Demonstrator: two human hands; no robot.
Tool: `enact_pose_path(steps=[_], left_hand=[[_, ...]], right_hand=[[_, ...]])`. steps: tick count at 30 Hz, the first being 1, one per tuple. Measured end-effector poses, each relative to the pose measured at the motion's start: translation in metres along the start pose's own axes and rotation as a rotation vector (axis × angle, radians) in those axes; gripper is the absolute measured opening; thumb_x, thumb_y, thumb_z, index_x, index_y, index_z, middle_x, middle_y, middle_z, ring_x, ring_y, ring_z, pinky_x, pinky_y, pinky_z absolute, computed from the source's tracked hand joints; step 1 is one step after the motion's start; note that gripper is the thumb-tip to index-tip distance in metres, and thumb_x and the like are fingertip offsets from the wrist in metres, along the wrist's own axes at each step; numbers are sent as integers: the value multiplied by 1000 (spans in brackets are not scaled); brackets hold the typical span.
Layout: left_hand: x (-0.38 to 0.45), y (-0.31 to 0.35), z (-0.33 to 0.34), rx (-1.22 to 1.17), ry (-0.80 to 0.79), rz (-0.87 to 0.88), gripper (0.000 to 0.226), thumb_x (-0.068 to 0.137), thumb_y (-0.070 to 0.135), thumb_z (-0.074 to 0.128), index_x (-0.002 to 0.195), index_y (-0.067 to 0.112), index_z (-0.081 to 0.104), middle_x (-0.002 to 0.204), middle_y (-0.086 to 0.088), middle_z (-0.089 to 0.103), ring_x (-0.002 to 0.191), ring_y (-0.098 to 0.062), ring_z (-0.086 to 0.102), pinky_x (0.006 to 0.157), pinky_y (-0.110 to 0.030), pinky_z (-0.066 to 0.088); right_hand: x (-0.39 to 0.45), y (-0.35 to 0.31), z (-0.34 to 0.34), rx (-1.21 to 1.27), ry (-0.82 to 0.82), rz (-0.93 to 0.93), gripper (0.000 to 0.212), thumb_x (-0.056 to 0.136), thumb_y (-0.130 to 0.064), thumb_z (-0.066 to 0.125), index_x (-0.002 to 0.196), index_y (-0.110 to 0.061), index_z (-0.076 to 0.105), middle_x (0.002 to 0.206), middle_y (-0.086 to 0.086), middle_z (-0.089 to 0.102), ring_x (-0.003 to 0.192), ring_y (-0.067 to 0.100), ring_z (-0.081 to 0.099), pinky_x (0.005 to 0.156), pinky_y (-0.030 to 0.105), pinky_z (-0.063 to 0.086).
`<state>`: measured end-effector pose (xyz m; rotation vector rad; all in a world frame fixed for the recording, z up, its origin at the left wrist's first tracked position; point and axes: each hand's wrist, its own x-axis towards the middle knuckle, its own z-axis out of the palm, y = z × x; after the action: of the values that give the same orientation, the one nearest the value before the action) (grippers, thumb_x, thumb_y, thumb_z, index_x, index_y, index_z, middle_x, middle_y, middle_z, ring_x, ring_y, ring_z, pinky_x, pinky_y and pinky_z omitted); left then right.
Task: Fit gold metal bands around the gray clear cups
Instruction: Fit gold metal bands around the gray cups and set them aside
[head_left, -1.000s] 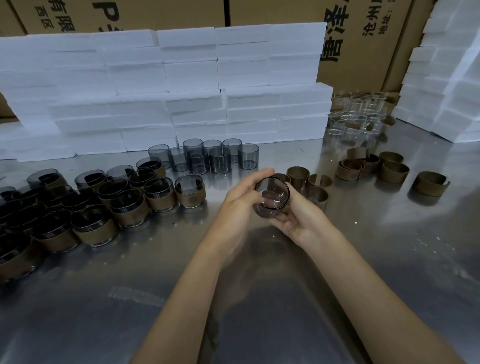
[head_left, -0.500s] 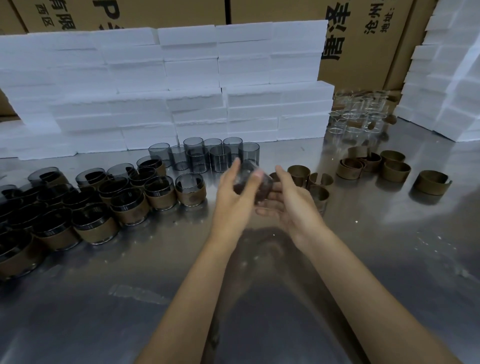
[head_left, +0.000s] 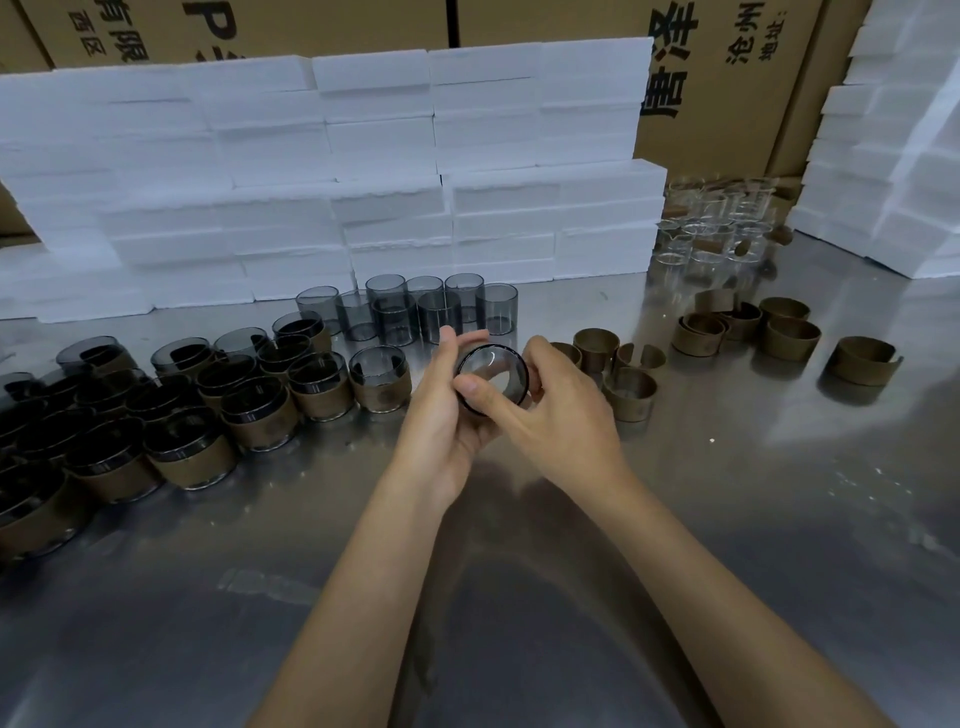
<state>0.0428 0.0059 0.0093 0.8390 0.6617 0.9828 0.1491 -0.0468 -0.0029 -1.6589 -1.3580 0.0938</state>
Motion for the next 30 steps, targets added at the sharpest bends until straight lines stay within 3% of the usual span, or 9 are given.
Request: enact_pose_path(steps=[5, 10, 12, 14, 16, 19, 21, 25, 30], left_hand=[[1, -2, -3, -13, -81, -70, 53, 100, 55, 54, 122, 8, 66, 109, -19, 69, 91, -30, 73, 70, -40, 61], [0, 0, -4, -61, -171, -96, 48, 96, 36, 65, 131, 3, 62, 118, -21, 71, 99, -26, 73, 73, -37, 61], [2, 2, -5, -47, -128, -96, 43, 91, 38, 70, 120, 6, 67, 109, -15, 74, 90, -22, 74, 68, -32, 60], [5, 5, -9, -15, -37, -74, 47, 89, 46, 71, 122, 12, 64, 102, -10, 74, 79, -22, 74, 61, -28, 59], [9, 7, -14, 2, 39, -20, 51, 91, 52, 68, 131, 22, 58, 104, -7, 72, 75, -23, 74, 55, -26, 56], [10, 10, -19, -27, 70, 8, 50, 90, 53, 67, 129, 24, 58, 107, -8, 70, 74, -24, 73, 55, -26, 56], [9, 10, -19, -74, 64, -17, 43, 91, 45, 70, 124, 20, 59, 111, -9, 68, 81, -24, 71, 62, -29, 60], [10, 10, -21, -200, 53, -51, 23, 95, 27, 70, 114, 16, 64, 97, -6, 72, 80, -18, 73, 68, -35, 62], [12, 8, -24, -123, 67, -25, 41, 95, 38, 68, 132, 20, 60, 118, -14, 66, 97, -33, 70, 66, -31, 60]], right_hand=[[1, 3, 1, 28, 35, -34, 52, 90, -74, 47, 66, -31, 29, 59, -9, 40, 60, 9, 45, 51, 29, 29], [4, 9, -1, 56, 24, -23, 41, 106, -46, 43, 68, -35, 34, 63, -12, 52, 61, 5, 51, 56, 30, 31], [5, 11, 0, 94, -4, -31, 37, 109, -38, 39, 72, -35, 38, 66, -11, 51, 64, 6, 51, 60, 34, 36], [5, 17, 1, 105, -23, -29, 32, 109, -34, 37, 82, -30, 51, 79, -9, 60, 77, 11, 56, 69, 38, 44], [6, 28, 1, -42, -11, -39, 27, 108, -28, 38, 104, -16, 63, 103, 0, 66, 99, 19, 55, 84, 43, 47], [12, 46, 2, -355, -102, -25, 40, 102, -14, 45, 141, -2, 50, 146, 12, 51, 135, 27, 39, 115, 39, 31], [15, 51, 5, -458, -153, 38, 51, 100, -12, 46, 150, 0, 40, 161, 14, 33, 149, 27, 24, 123, 35, 18], [18, 52, 7, -470, -104, 77, 38, 97, -10, 50, 133, -2, 57, 158, 16, 36, 148, 30, 26, 121, 37, 24], [16, 54, 7, -363, -83, 89, 19, 96, -10, 57, 113, -5, 65, 151, 19, 41, 140, 35, 33, 109, 38, 37]])
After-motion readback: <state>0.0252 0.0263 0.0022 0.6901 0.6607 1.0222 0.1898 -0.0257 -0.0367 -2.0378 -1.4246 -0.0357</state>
